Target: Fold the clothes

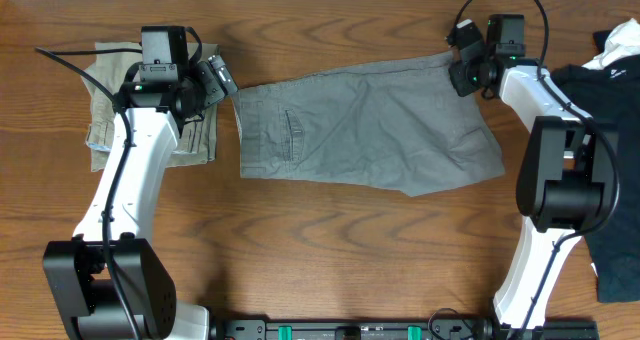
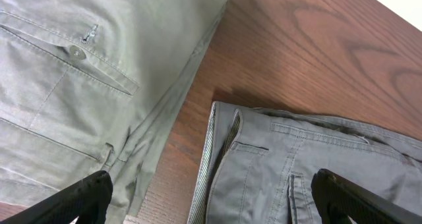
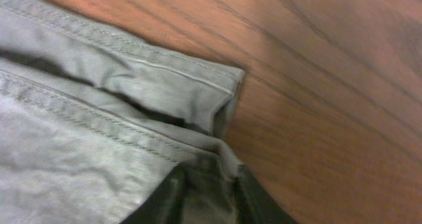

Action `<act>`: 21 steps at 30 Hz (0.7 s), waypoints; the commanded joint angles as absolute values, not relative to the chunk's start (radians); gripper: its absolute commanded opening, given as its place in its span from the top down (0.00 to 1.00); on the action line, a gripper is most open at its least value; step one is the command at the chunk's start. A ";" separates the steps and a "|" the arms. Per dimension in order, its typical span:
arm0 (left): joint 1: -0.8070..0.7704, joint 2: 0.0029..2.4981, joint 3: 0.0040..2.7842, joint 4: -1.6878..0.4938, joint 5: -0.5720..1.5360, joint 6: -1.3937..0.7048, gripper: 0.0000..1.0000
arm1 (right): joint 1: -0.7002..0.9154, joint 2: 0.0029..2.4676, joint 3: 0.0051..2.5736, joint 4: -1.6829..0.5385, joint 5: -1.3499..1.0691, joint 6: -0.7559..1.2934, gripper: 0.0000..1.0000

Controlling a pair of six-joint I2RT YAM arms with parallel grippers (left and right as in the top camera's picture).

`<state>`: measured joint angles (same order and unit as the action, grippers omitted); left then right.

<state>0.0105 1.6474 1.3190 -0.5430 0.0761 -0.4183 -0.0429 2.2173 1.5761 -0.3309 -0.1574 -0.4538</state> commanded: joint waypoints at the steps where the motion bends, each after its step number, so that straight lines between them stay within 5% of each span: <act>1: 0.011 1.649 1.325 -0.546 0.079 -0.413 0.02 | -0.054 2.220 1.589 -0.330 -0.165 -0.442 0.86; 4: 0.011 1.649 1.325 -0.546 0.079 -0.413 0.02 | -0.054 2.220 1.590 -0.323 -0.166 -0.442 0.99; 21: 0.011 1.649 1.325 -0.546 0.079 -0.413 0.02 | -0.045 2.165 1.668 -0.333 -0.222 -0.442 0.99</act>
